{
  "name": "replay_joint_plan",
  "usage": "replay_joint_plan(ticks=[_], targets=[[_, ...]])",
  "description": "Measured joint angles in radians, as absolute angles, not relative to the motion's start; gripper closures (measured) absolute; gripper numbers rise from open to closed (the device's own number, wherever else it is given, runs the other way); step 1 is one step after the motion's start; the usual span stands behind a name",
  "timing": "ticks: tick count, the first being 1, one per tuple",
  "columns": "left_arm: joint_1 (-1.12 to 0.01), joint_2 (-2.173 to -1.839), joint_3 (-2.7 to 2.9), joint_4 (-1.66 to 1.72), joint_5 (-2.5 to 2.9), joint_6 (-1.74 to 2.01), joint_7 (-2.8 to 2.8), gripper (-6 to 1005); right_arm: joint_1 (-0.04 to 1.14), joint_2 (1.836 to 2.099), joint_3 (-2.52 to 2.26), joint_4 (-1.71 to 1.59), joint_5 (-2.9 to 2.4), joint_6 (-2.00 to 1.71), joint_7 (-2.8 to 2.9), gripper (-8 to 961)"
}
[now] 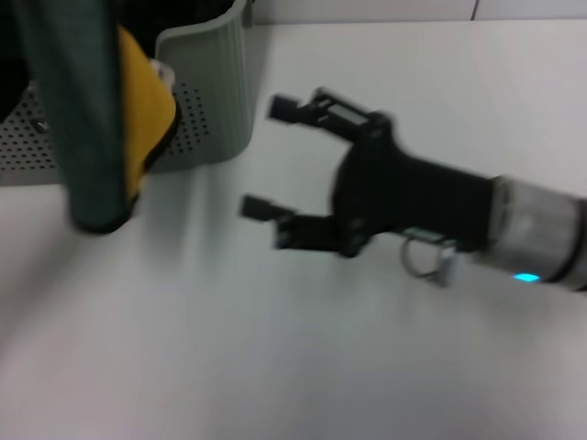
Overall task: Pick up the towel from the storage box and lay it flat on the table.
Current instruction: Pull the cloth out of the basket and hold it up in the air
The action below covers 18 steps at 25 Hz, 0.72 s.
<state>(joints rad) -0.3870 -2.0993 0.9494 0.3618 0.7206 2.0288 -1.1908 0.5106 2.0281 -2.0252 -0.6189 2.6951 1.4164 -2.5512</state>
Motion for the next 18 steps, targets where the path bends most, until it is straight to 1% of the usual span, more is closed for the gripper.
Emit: replay_joint_plan(ticks=[4, 9, 14, 18], targets=[[-0.454, -2.1, 0.952, 0.233, 0.728, 2.028, -1.068, 966, 0.502, 2.028, -2.147, -0.703, 2.777, 1.257, -2.682, 248], [-0.516, -2.104, 0.977, 0.147, 0.73, 2.028, -1.015, 967, 0.493, 2.028, -2.148, -0.769, 2.779, 1.129, -2.691, 254], [-0.525, -2.105, 1.018, 0.149, 0.727, 2.028, -1.013, 967, 0.485, 2.028, -2.12, -0.776, 2.781, 1.106, -2.69, 260], [-0.518, -2.106, 1.015, 0.148, 0.722, 2.028, -1.008, 967, 0.456, 2.028, -2.112, -0.785, 2.781, 1.116, -2.691, 265]])
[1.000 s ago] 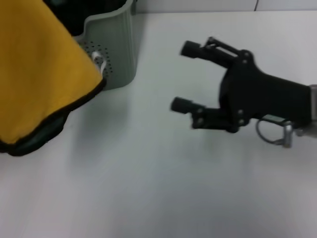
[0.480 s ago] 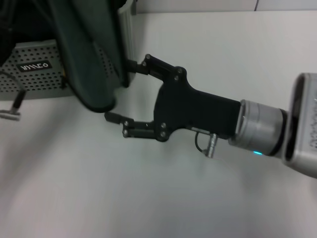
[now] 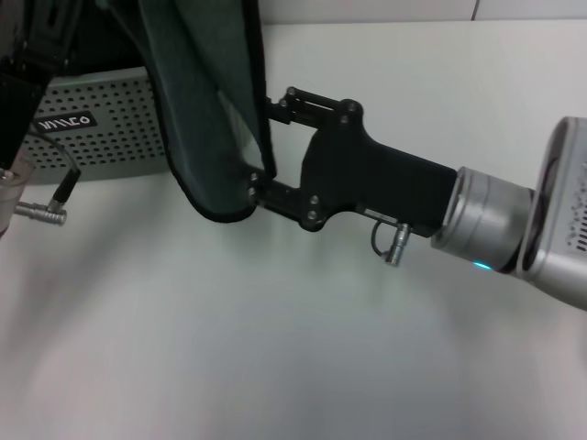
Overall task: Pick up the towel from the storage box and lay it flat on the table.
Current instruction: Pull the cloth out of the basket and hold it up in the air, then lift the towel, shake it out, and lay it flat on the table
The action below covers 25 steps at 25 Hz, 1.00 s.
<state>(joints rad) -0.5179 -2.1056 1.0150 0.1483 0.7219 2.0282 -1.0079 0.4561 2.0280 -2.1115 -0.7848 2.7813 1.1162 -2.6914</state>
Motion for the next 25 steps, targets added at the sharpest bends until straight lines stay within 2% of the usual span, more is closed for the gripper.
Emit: replay_joint_plan(ticks=[11, 22, 25], targets=[[-0.517, -2.106, 1.012, 0.144, 0.718, 2.029, -0.979, 967, 0.39, 2.028, -2.106, -0.79, 2.782, 1.16, -2.714, 687], [-0.517, -2.106, 1.016, 0.139, 0.718, 2.027, -0.964, 966, 0.365, 2.028, -2.103, -0.789, 2.782, 1.172, -2.77, 792], [-0.512, -2.106, 1.014, 0.138, 0.718, 2.026, -0.963, 966, 0.358, 2.028, -2.095, -0.79, 2.782, 1.172, -2.77, 884]])
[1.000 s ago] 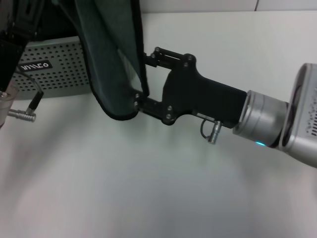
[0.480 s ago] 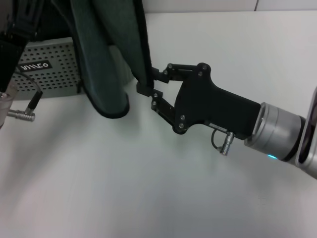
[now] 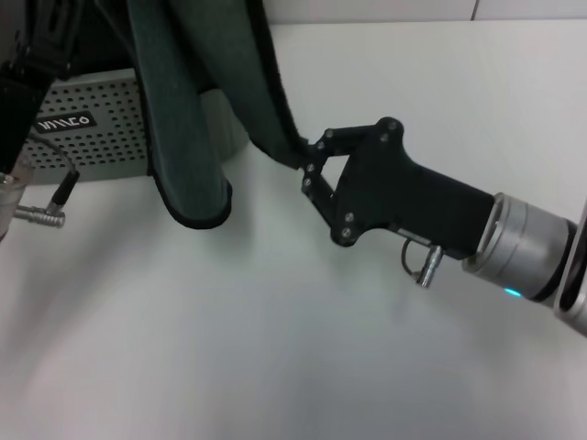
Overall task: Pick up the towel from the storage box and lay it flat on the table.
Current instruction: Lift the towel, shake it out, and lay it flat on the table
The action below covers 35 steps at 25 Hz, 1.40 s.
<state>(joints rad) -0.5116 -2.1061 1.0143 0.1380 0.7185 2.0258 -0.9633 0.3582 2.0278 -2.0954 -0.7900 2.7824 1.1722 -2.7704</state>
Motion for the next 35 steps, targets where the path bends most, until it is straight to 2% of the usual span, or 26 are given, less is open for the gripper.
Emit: replay_joint_plan(ticks=[2, 12, 23, 25, 35], targets=[[-0.507, -2.106, 1.018, 0.137, 0.725, 2.021, -0.962, 966, 0.351, 2.028, -2.064, -0.79, 2.783, 1.183, -2.767, 946], [-0.428, -2.104, 1.094, 0.084, 0.932, 1.861, -0.851, 928, 0.351, 2.02, -1.781, -0.913, 2.782, 1.248, -2.69, 945], [-0.48, -2.108, 1.113, -0.104, 1.001, 1.774, -0.579, 713, 0.384, 2.017, -1.68, -1.094, 2.706, 1.104, -2.604, 946], [-0.494, -2.108, 1.114, -0.107, 1.009, 1.772, -0.566, 562, 0.386, 2.02, -1.679, -1.102, 2.693, 1.087, -2.599, 946], [-0.559, -2.108, 1.102, -0.148, 1.056, 1.772, -0.469, 382, 0.425, 2.028, -1.693, -1.11, 2.694, 0.996, -2.599, 945]])
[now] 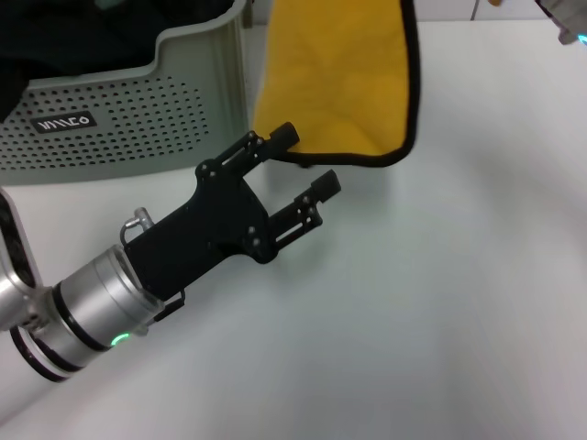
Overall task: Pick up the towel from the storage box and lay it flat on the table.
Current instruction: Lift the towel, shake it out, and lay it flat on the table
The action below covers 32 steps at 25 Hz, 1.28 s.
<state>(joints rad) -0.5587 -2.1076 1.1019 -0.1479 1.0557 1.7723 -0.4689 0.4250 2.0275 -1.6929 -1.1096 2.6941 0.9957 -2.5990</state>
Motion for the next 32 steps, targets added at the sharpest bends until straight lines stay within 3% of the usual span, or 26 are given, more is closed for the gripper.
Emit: replay_joint_plan(ticks=[7, 21, 32], targets=[[-0.584, -2.108, 0.913, -0.251, 1.143, 1.748, -0.17, 299, 0.491, 2.028, -1.721, -1.112, 2.72, 0.898, -2.599, 944], [-0.644, -2.108, 0.6, -0.399, 1.367, 1.703, 0.454, 305, 0.641, 2.028, -1.763, -1.118, 2.782, 0.692, -2.589, 937], [-0.691, -2.108, 0.457, -0.445, 1.38, 1.635, 0.607, 310, 0.661, 2.028, -1.784, -1.144, 2.781, 0.641, -2.563, 931]])
